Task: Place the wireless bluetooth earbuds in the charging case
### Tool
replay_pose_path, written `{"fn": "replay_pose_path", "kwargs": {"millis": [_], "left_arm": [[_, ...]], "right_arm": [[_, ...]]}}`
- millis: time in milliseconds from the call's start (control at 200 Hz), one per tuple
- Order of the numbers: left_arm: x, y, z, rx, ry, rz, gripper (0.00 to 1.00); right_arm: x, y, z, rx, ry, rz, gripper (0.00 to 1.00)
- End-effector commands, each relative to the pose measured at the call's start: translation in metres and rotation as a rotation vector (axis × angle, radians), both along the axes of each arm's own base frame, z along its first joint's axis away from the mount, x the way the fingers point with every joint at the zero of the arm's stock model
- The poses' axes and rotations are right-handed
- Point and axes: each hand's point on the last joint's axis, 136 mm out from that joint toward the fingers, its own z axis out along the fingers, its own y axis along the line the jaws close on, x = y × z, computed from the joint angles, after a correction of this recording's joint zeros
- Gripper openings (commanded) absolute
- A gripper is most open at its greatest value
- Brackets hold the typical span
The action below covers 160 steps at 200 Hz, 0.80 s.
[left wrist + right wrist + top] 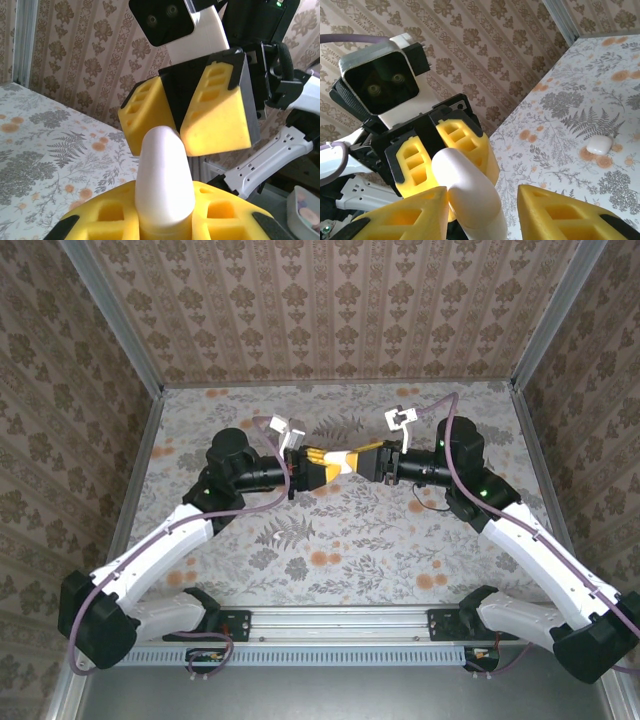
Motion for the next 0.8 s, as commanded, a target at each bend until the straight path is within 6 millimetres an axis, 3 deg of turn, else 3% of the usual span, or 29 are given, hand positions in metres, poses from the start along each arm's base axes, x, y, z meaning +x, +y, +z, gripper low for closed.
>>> {"fn": "replay_pose_path", "kwargs": {"millis": [0,335,660,795], "left_arm": [[-0.023,0.004,0.010,-0.007,-0.122,-0.073,0.00],[-0.028,0.009,0.009,-0.006,-0.208,-0.059,0.00],[-0.030,0.015,0.001,0.016,-0.196,-0.090,0.00],[-0.030,0.018,0.004,0.007,-0.193,-0.107,0.00]], "right_arm": [[0.019,-0.009,-0.002,-0.034,0.019,-0.102,0.41],[0.021,-0.001,-0.016,-0.047,0.084,-0.060,0.44],[-0.011,0.002,0.024,0.097,-0.063,0.065,0.64],[-0.025,0.005,0.032,0.108,-0.099,0.124,0.70]]}}
